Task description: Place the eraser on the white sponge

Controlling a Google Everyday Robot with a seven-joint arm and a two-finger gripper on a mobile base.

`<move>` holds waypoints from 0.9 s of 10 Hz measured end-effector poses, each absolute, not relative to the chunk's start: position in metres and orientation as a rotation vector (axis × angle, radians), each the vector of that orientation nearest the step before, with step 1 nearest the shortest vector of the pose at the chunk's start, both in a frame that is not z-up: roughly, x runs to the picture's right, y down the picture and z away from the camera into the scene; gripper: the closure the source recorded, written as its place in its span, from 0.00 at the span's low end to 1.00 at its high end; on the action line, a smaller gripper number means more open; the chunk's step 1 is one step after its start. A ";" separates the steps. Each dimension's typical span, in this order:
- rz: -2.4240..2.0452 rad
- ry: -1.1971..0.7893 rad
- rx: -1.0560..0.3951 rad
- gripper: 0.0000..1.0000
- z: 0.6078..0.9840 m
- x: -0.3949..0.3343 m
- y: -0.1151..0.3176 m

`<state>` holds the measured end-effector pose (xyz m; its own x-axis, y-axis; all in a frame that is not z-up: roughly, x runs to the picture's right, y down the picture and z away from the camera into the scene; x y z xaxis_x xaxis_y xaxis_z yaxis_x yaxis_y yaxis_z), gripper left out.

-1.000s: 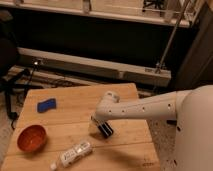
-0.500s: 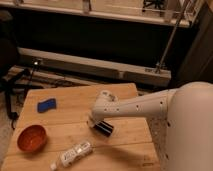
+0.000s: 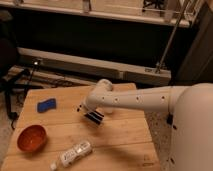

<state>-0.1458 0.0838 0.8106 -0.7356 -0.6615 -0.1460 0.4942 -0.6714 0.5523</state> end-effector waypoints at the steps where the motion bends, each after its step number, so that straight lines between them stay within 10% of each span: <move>1: -2.398 -0.645 0.539 0.87 0.794 -0.174 0.054; 9: -2.681 -0.894 0.855 0.87 0.776 -0.356 -0.011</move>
<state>-0.3561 -0.0112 0.7757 -0.8161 -0.3442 -0.4643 -0.0034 -0.8005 0.5993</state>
